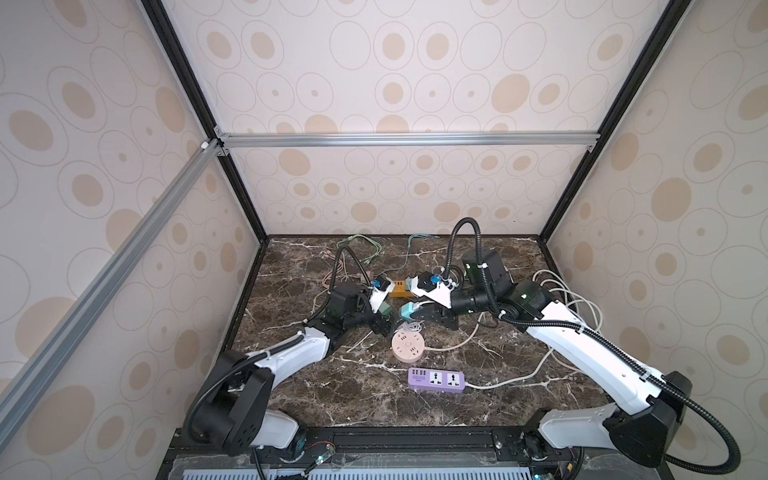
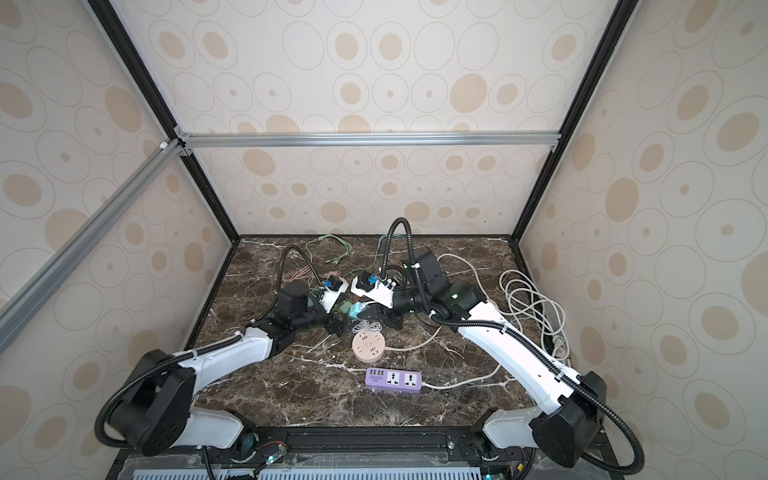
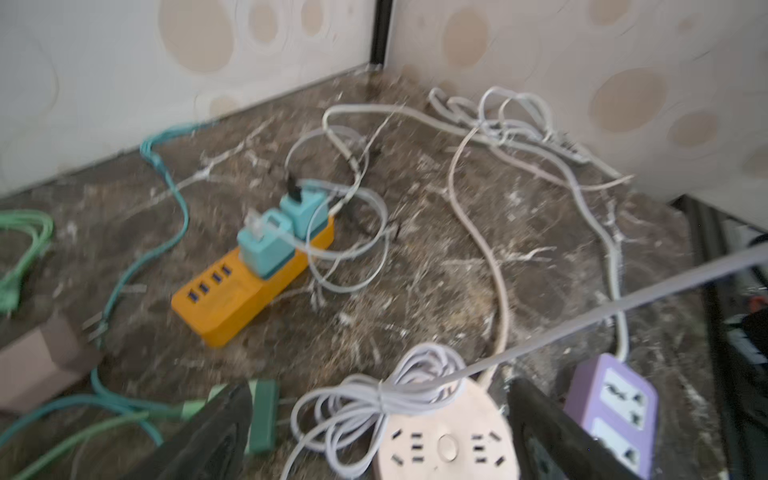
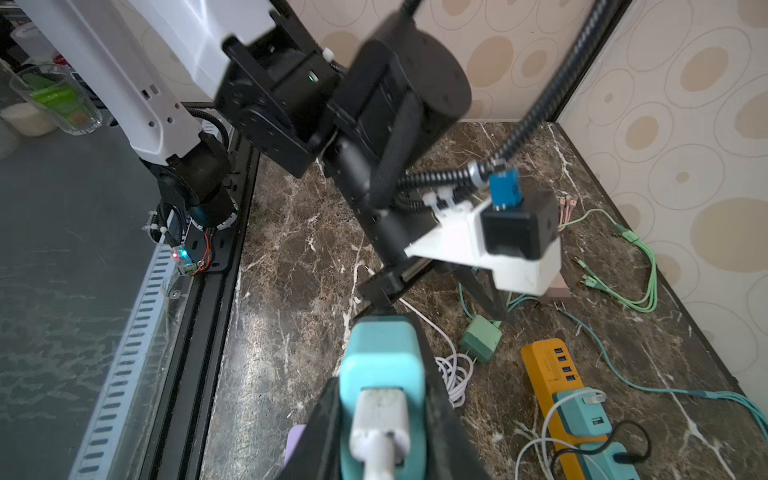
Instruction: Insert the plug
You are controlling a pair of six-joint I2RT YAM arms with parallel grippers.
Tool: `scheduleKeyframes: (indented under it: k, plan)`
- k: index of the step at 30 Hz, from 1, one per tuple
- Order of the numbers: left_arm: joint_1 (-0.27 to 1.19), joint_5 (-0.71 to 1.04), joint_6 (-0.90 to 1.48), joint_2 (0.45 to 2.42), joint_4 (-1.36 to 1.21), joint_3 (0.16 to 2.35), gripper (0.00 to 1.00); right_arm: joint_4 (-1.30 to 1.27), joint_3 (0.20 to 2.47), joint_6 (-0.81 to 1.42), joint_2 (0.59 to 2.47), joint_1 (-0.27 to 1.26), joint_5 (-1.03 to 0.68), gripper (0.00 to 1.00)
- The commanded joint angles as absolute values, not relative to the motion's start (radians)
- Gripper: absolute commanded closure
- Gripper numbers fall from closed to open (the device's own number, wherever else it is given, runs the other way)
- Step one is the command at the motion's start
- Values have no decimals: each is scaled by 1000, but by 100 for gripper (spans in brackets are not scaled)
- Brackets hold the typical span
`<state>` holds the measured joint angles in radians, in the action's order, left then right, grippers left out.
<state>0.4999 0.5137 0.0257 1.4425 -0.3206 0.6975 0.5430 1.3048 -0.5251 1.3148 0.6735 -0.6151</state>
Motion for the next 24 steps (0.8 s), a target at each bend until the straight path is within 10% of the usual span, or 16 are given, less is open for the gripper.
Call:
scheduleKeyframes:
  k: [1, 24]
  plan:
    - [513, 371, 34, 1496, -227, 723, 11, 511, 1292, -511, 1292, 680, -633, 100]
    - [617, 439, -340, 1742, -470, 774, 13, 467, 1236, -473, 1276, 680, -644, 100]
